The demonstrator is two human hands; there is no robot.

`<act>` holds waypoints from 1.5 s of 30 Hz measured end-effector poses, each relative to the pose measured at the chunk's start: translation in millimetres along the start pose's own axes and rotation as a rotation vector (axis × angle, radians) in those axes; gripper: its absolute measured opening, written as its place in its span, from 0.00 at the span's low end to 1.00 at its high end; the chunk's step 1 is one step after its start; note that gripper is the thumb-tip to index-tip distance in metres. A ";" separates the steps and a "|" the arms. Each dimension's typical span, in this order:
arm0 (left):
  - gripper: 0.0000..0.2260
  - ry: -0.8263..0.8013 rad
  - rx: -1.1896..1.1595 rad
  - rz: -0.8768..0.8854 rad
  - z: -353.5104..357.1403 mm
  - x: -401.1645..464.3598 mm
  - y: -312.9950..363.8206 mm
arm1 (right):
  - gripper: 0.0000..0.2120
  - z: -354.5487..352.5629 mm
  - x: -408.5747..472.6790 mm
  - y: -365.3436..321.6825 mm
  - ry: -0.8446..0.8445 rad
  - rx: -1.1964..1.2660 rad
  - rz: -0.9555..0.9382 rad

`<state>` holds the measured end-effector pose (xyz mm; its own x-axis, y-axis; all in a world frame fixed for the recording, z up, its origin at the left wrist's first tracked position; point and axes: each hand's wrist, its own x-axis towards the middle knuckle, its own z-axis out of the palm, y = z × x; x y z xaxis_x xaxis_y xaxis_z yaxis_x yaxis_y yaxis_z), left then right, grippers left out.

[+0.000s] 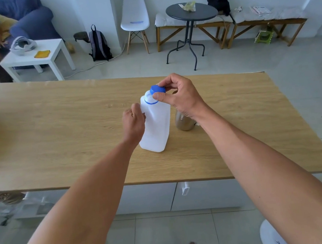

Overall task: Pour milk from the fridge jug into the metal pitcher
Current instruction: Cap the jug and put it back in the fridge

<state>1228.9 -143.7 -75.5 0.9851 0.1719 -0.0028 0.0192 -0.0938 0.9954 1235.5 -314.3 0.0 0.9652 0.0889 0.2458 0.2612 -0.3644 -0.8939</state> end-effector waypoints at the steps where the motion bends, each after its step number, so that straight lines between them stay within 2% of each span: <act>1: 0.18 -0.010 -0.001 -0.007 -0.6 0.6 0.2 | 0.16 -1.3 1.3 -2.2 -0.034 -0.038 -0.004; 5: 0.19 -0.029 -0.004 -0.028 -2.2 1.9 1.4 | 0.16 -12.4 13.6 -19.7 -0.201 -0.193 -0.016; 9: 0.18 -0.040 0.009 -0.013 -2.8 2.7 0.7 | 0.25 -14.9 31.4 -44.2 -0.450 -0.438 -0.027; 12: 0.17 -0.045 0.009 0.005 -3.5 3.2 -0.1 | 0.25 -10.5 37.5 -59.4 -0.570 -0.633 -0.052; 16: 0.19 -0.016 0.010 -0.016 -2.2 3.8 -0.2 | 0.21 -5.1 44.7 -71.2 -0.586 -0.808 -0.039; 18: 0.19 -0.011 -0.002 -0.031 -0.5 4.0 -0.8 | 0.16 0.1 45.3 -74.5 -0.538 -0.871 -0.024; 21: 0.17 0.006 -0.013 -0.018 1.0 3.1 -2.3 | 0.23 13.2 39.1 -78.3 -0.383 -1.014 -0.015; 24: 0.15 0.017 -0.018 -0.004 2.3 2.8 -6.0 | 0.21 26.4 30.0 -78.1 -0.239 -1.150 0.019; 26: 0.17 0.016 -0.008 0.005 2.6 2.5 -7.0 | 0.23 29.5 27.4 -76.2 -0.200 -1.166 0.075; 28: 0.18 0.014 -0.017 -0.007 1.7 4.0 -6.3 | 0.30 21.6 31.8 -79.7 -0.248 -1.086 0.148; 29: 0.18 0.012 -0.023 -0.011 1.7 4.8 -6.6 | 0.29 14.8 34.8 -84.4 -0.313 -1.009 0.180; 31: 0.16 0.011 -0.034 -0.002 1.6 4.0 -5.4 | 0.21 2.3 39.9 -96.3 -0.511 -0.930 0.187; 33: 0.14 0.011 -0.051 0.013 1.6 1.9 -4.0 | 0.24 -2.0 41.4 -103.3 -0.666 -0.983 0.121; 34: 0.15 0.013 -0.054 0.015 2.1 1.7 -3.8 | 0.22 -0.8 41.6 -102.9 -0.690 -1.019 0.089; 39: 0.17 0.060 -0.046 -0.018 4.1 4.0 -5.9 | 0.09 11.7 39.0 -91.9 -0.605 -1.112 0.062; 45: 0.23 0.158 -0.019 0.021 11.5 3.0 -7.9 | 0.14 17.4 20.2 -80.0 -0.524 -1.135 0.023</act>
<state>1233.7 -153.8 -84.5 0.9460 0.3225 0.0320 -0.0061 -0.0808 0.9967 1234.2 -267.2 69.9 0.9255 0.3350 -0.1767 0.3398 -0.9405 -0.0038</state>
